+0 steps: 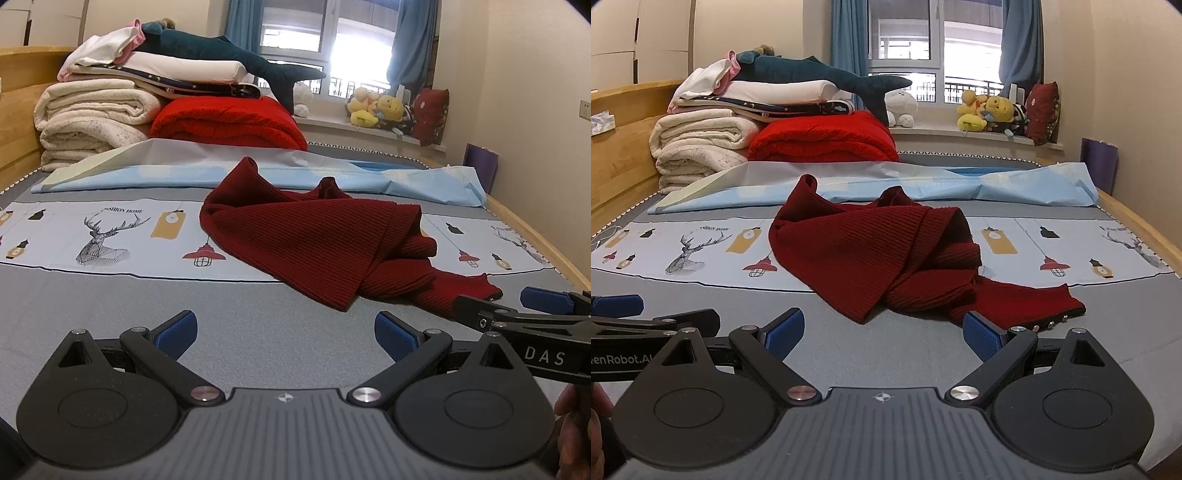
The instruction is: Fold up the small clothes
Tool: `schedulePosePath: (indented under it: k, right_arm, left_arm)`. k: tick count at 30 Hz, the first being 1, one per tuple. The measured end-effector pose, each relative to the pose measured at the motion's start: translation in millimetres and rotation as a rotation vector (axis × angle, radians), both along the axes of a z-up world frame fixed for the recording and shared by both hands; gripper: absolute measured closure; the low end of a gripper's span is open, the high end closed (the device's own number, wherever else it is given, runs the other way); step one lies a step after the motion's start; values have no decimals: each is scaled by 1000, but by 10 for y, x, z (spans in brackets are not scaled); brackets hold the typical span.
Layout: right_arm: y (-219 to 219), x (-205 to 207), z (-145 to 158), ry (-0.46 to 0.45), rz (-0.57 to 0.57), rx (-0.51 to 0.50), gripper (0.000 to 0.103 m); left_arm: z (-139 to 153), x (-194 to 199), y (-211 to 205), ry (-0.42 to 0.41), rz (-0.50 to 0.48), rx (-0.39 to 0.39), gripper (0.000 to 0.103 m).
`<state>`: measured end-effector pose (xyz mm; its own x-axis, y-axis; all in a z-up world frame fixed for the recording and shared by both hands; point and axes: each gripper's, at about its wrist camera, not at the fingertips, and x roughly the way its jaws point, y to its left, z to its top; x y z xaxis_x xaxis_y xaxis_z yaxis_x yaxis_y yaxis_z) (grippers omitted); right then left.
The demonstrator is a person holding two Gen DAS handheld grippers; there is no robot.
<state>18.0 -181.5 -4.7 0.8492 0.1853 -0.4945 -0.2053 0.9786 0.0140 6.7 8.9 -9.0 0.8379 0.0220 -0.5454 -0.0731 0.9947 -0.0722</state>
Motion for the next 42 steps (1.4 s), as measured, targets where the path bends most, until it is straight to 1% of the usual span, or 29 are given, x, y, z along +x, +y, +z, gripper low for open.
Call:
schedulePosePath:
  k: [7,29,36,42]
  right_arm:
    - [13,-12,-2,-5,0,-14,10]
    - [24,-12,-4,-2,-1,-17,10]
    - [26,2,-43,3,-6,-24,10]
    - [27,2,-41,3,-7,-23,10]
  left_arm:
    - [4,9,0,3,-1,0,1]
    - [-41,9,0,6,-2,1,1]
    - [-54,9,-7,6,-6,4,1]
    - [-43,-1,-12,-6,-5,10,1]
